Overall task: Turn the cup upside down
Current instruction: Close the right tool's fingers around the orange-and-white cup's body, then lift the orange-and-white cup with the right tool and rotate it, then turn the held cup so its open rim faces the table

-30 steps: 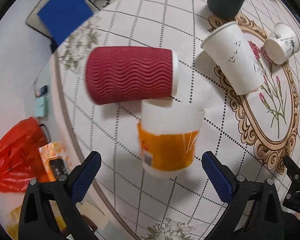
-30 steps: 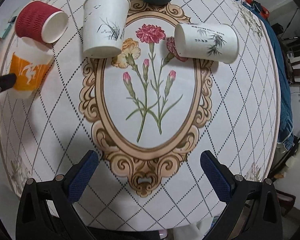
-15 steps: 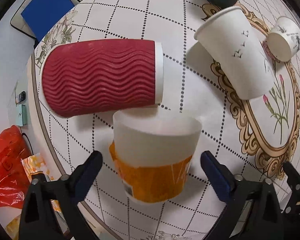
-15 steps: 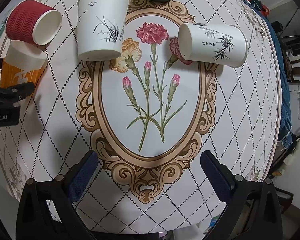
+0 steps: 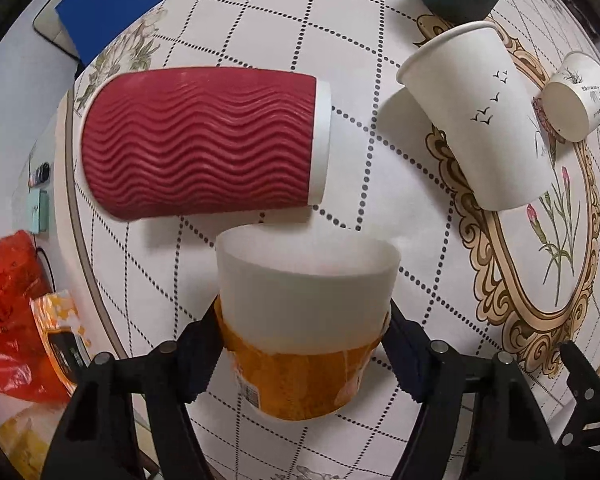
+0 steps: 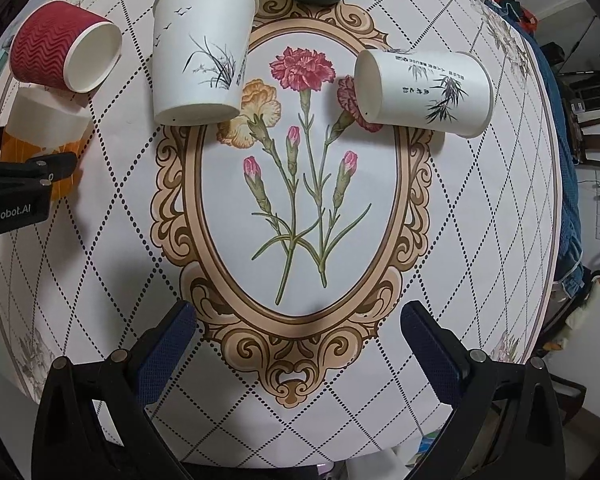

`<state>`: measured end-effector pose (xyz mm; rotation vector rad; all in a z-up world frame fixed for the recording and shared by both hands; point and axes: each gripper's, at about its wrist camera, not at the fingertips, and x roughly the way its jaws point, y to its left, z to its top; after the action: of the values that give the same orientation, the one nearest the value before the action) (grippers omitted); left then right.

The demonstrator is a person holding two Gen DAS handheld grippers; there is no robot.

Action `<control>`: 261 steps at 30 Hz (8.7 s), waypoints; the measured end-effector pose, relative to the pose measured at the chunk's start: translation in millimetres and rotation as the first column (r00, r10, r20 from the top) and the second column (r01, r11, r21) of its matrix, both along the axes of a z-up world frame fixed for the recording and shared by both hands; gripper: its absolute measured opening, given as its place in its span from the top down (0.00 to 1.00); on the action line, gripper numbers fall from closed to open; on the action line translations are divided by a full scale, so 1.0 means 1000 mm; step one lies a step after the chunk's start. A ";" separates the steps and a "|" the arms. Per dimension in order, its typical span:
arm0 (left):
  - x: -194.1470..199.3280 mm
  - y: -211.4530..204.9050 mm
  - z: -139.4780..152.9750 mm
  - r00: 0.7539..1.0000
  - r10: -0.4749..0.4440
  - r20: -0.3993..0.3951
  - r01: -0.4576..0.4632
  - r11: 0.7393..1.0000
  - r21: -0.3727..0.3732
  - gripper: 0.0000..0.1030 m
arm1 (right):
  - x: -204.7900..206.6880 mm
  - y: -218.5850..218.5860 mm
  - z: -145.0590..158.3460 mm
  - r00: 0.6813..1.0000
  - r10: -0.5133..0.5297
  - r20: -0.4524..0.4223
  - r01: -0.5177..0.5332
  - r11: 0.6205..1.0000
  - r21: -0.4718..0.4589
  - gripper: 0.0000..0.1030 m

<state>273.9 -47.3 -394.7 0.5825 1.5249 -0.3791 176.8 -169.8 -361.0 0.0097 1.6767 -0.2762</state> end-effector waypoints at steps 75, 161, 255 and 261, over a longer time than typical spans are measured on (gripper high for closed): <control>-0.160 -0.084 -0.004 0.907 0.348 -0.236 -0.381 0.918 -0.110 0.17 | -0.158 -0.120 -0.007 0.995 -0.100 0.015 0.098 0.992 0.080 0.00; -0.212 0.136 0.007 0.591 0.806 -0.044 -0.804 0.592 0.045 0.06 | -0.188 0.070 -0.081 -0.898 -0.110 -0.427 0.078 -0.993 0.091 0.23; -0.176 0.030 0.031 0.810 0.587 -0.013 -0.587 0.810 0.011 0.06 | 0.030 0.019 -0.057 0.854 0.463 -0.235 -0.412 0.880 0.236 0.32; -0.171 0.029 0.026 0.793 0.607 -0.053 -0.608 0.794 -0.013 0.06 | 0.029 0.004 -0.013 0.923 0.370 0.102 -0.384 0.899 0.211 0.32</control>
<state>102.9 -18.5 -368.3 0.0311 1.6551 0.0892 205.9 -165.4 -374.5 -0.1350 1.6048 0.2094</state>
